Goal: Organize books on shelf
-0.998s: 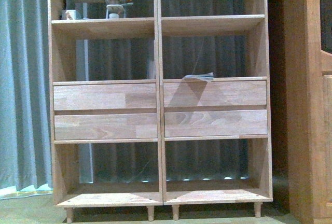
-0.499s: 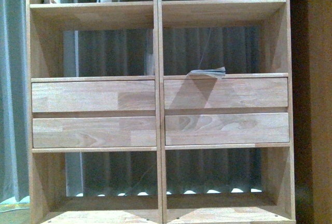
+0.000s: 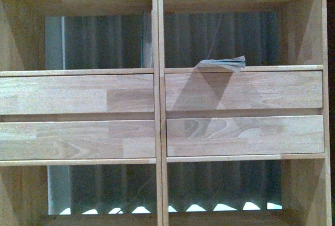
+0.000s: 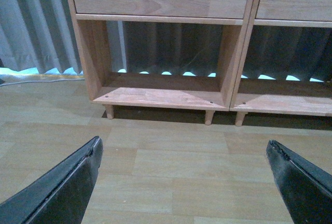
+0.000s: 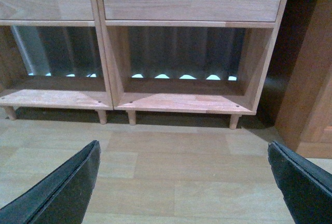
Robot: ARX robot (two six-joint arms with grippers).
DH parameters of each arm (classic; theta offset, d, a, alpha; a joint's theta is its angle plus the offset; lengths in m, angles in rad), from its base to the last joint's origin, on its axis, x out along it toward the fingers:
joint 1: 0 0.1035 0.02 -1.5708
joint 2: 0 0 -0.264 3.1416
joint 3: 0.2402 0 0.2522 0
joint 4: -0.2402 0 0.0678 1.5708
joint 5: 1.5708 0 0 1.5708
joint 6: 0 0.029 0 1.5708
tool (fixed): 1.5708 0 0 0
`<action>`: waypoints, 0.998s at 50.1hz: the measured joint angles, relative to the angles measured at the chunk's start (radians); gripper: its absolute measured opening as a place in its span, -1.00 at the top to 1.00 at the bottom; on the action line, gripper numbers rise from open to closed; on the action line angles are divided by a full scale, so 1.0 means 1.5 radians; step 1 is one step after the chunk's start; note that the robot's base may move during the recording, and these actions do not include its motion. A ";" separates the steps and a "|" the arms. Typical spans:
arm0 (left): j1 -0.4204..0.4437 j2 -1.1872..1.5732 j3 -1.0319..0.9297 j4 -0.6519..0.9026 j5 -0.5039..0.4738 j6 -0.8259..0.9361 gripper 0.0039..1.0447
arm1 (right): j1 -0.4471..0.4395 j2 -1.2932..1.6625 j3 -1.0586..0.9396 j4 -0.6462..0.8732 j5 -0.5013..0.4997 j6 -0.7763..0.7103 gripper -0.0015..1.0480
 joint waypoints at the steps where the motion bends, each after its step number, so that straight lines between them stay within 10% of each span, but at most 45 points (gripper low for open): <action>1: 0.000 0.000 0.000 0.000 0.000 0.000 -0.86 | 0.000 0.000 0.000 0.000 0.000 0.000 -0.86; 50: 0.001 0.001 0.000 0.000 0.001 0.000 -0.86 | 0.000 0.000 0.000 0.000 0.000 0.000 -0.86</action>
